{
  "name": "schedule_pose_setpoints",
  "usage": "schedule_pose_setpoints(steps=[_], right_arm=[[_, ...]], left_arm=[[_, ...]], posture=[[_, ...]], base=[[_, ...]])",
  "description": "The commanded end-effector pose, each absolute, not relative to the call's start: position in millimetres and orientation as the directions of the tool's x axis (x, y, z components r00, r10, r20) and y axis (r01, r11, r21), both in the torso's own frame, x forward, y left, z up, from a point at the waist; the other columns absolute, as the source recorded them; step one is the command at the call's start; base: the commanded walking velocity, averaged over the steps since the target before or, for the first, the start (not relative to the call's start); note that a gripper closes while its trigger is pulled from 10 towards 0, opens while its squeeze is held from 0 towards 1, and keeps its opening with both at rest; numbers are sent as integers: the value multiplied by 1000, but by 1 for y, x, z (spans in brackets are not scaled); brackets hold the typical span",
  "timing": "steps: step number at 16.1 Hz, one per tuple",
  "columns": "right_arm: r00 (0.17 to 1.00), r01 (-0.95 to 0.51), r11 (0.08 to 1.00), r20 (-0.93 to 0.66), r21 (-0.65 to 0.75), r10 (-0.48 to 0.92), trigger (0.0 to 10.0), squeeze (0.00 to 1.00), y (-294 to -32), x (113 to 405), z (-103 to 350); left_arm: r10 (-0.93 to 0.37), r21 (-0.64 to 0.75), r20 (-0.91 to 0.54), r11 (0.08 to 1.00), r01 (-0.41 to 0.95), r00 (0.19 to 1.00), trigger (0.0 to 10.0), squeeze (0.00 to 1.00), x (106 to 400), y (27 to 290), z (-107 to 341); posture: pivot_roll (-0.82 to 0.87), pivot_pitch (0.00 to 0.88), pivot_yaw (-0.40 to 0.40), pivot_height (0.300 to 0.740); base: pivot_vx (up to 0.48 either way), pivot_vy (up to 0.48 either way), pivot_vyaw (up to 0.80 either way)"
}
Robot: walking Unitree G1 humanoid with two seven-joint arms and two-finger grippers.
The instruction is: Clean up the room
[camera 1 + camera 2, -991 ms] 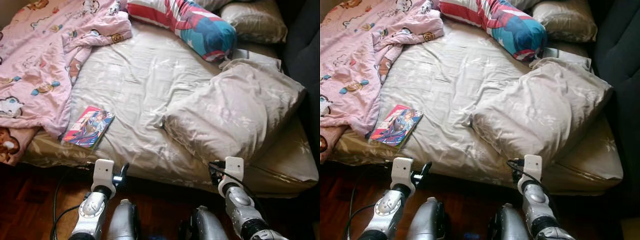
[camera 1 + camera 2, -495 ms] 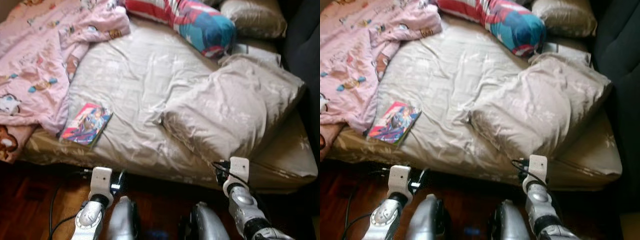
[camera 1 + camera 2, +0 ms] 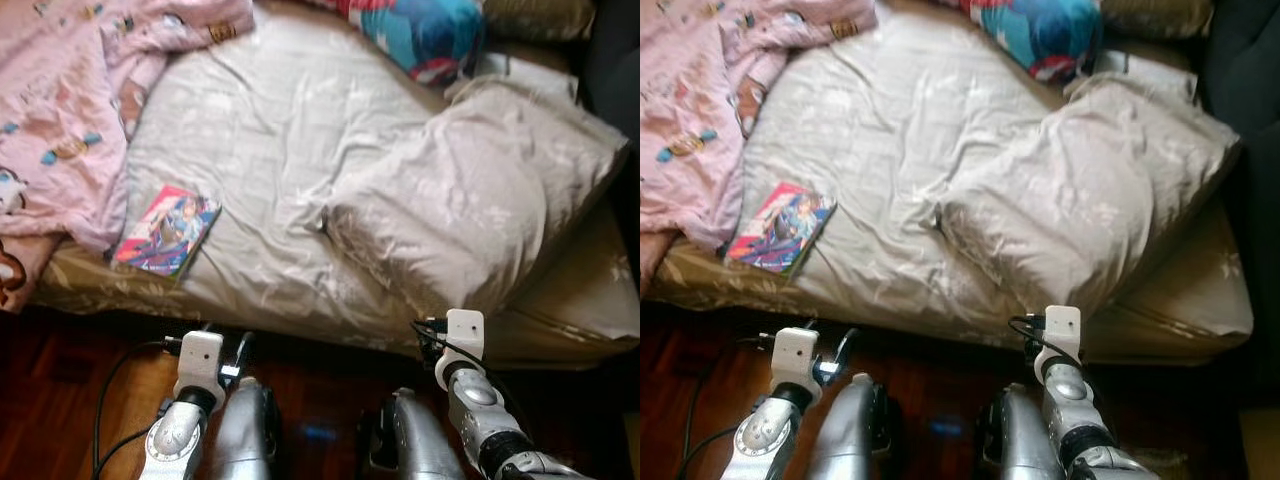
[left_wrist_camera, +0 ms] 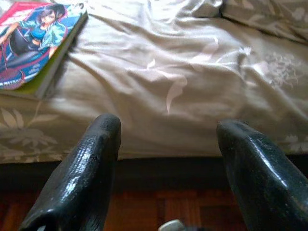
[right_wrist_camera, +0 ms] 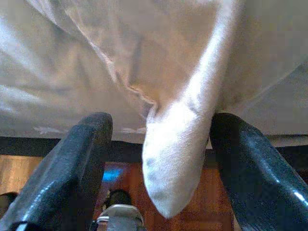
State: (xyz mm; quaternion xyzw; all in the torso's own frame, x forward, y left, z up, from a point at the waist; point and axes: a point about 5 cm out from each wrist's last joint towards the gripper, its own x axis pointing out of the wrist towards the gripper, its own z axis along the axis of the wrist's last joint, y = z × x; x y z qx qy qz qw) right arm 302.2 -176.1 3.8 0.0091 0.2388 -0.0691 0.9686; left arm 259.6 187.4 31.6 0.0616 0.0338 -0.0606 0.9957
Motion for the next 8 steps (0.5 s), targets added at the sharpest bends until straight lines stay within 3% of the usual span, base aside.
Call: schedule_pose_setpoints(steps=[1,8], right_arm=[[868,175,984,-470,-9,-159,10000,0,-181,295,-2],[887,198,980,-427,5,-177,10000,0,-186,300,5]], left_arm=[[-127,112,-105,984,138,986,10000,0,251,186,27],[-154,145,89,979,141,984,10000,0,282,179,84]], posture=[[120,415,-2,644],[136,450,3,644]], base=[[0,0,0],[0,0,0]])
